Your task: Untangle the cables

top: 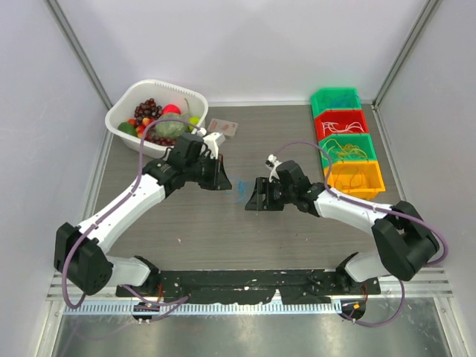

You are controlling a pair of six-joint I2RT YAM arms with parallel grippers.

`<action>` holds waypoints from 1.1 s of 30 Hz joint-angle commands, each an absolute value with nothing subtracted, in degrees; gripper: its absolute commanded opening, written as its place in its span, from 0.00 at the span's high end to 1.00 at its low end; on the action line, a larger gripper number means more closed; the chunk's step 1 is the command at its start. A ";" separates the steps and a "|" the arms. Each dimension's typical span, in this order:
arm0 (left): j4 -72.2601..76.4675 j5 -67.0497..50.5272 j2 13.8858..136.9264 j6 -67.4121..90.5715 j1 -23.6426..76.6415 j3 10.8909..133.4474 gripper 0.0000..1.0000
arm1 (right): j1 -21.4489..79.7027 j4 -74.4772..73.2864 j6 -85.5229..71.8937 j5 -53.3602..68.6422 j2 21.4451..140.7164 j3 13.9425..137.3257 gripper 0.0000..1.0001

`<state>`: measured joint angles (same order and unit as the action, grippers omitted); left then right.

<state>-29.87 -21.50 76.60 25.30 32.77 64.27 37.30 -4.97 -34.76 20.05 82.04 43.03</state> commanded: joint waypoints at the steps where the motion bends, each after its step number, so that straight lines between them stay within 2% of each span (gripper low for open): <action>1: -33.22 -22.06 72.78 27.86 32.70 66.61 1.00 | 37.53 4.38 -35.33 20.56 74.20 41.67 0.33; 9: -33.84 -22.41 70.40 29.62 32.69 70.22 1.00 | 37.44 8.69 -41.13 19.51 69.17 40.17 0.33; 19: -30.33 -25.57 69.96 33.22 32.70 71.63 1.00 | 38.14 14.84 -46.57 21.18 74.09 41.75 0.38; 20: -29.89 -25.66 69.79 33.48 32.70 71.28 1.00 | 38.32 15.46 -47.02 21.62 74.70 41.92 0.41; 22: -29.79 -24.71 69.17 33.31 32.69 71.28 1.00 | 38.58 16.70 -47.72 21.97 75.41 42.01 0.55; 23: -30.40 -23.04 68.65 32.88 32.70 71.63 1.00 | 38.58 16.61 -47.81 21.97 75.58 41.84 0.73; 24: -31.63 -19.81 68.03 32.26 32.61 72.33 1.00 | 38.58 15.48 -47.90 21.36 75.32 41.31 0.83; 25: -32.77 -15.25 66.98 32.08 32.52 73.20 1.00 | 38.58 14.16 -47.55 18.66 74.80 41.05 0.99; 29: -33.14 4.52 59.70 30.32 32.52 72.78 1.00 | 38.58 -3.30 -42.38 2.61 70.41 42.18 0.99; 33: -30.06 8.79 54.32 30.23 32.52 69.61 1.00 | 38.50 -9.58 -38.24 -6.05 66.02 44.99 0.99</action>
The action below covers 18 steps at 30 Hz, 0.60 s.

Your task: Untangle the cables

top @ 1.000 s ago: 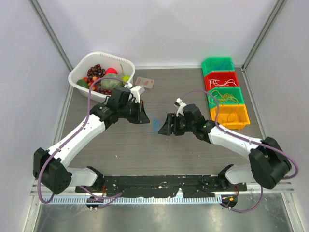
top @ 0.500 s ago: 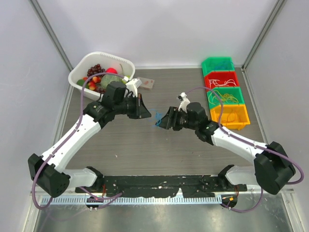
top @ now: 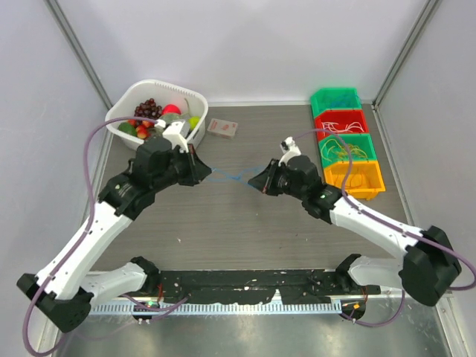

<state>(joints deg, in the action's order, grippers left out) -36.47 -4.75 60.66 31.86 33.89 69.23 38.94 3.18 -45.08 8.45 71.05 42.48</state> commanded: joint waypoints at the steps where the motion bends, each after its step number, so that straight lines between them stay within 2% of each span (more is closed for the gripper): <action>1: -29.97 7.48 54.40 30.32 32.61 69.61 1.00 | 38.50 -10.28 -37.88 -6.85 65.57 45.61 0.99; 9: -31.64 1.69 59.58 29.98 32.43 72.42 0.99 | 37.62 -16.08 -32.18 -11.86 68.89 57.38 0.99; 13: -34.45 -1.82 62.83 28.83 32.52 74.70 0.87 | 31.93 -18.89 -30.50 -10.56 72.06 66.59 0.99; 18: -38.05 -4.91 64.68 27.08 32.26 75.67 0.51 | 21.03 -23.54 -29.01 -6.42 79.26 78.38 0.99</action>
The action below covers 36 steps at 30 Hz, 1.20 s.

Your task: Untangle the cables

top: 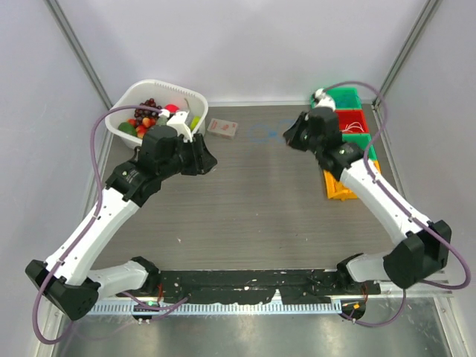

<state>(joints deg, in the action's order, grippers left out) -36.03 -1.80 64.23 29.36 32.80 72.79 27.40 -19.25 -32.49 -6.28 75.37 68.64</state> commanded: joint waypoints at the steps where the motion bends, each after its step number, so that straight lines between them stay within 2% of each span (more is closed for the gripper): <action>1: -38.23 -5.79 64.77 26.55 32.26 75.76 0.46 | 19.79 -24.08 -28.83 -6.42 81.97 82.31 0.99; 6: -38.85 -7.64 64.34 23.74 32.26 75.76 0.36 | 9.43 -27.85 -29.18 -6.41 92.97 96.04 0.99; 8: -39.72 -7.73 64.25 22.07 32.17 76.11 0.34 | 5.91 -29.43 -29.70 -6.85 100.77 102.37 0.99; 18: -44.56 -5.01 65.74 11.70 31.99 79.28 0.28 | -4.48 -42.27 -27.51 -11.15 131.98 142.52 0.99; 27: -44.47 -4.66 68.81 6.51 31.38 80.94 0.25 | -6.77 -32.26 -21.19 -12.57 141.31 143.52 1.00; 32: -44.47 -5.10 71.10 5.36 31.29 82.18 0.25 | -6.50 -31.91 -20.57 -11.34 144.23 144.76 0.98; 33: -44.39 -5.18 71.28 5.27 31.29 82.26 0.25 | -6.42 -31.99 -20.48 -12.12 143.97 144.41 0.95; 35: -44.12 -5.19 71.63 5.19 31.38 82.27 0.25 | -6.33 -31.38 -20.04 -13.09 143.44 142.91 0.82; 36: -44.03 -5.27 71.89 5.19 31.38 82.27 0.25 | -6.24 -30.85 -19.26 -13.18 143.26 142.39 0.72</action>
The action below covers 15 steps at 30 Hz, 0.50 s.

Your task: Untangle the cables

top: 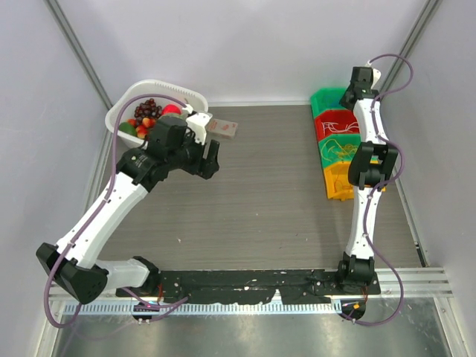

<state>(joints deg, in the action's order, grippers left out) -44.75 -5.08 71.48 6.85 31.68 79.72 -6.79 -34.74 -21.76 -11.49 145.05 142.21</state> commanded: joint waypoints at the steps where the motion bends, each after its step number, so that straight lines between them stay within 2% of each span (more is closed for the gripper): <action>1: -44.03 -5.36 71.98 5.19 31.46 82.35 0.24 | -6.24 -30.76 -18.99 -13.44 143.26 142.47 0.68; 2: -43.95 -5.45 72.16 5.19 31.46 82.44 0.25 | -6.24 -31.02 -18.29 -13.88 143.35 143.43 0.59; 4: -43.94 -5.71 72.25 5.27 31.55 82.70 0.24 | -6.24 -31.46 -17.58 -14.85 143.26 145.10 0.49; 6: -43.86 -5.71 72.25 5.36 31.47 82.88 0.24 | -6.24 -31.64 -17.67 -14.86 142.74 146.16 0.45; 10: -43.60 -5.89 71.90 6.15 31.64 82.88 0.24 | -5.98 -32.69 -17.67 -14.76 139.40 145.90 0.38; 15: -42.98 -6.15 70.75 9.13 31.64 82.62 0.24 | -5.63 -37.95 -19.15 -15.90 134.04 144.06 0.36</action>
<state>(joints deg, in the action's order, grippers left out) -44.64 -5.23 72.47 7.09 31.70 80.58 -6.20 -35.42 -18.33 -13.58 144.11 143.22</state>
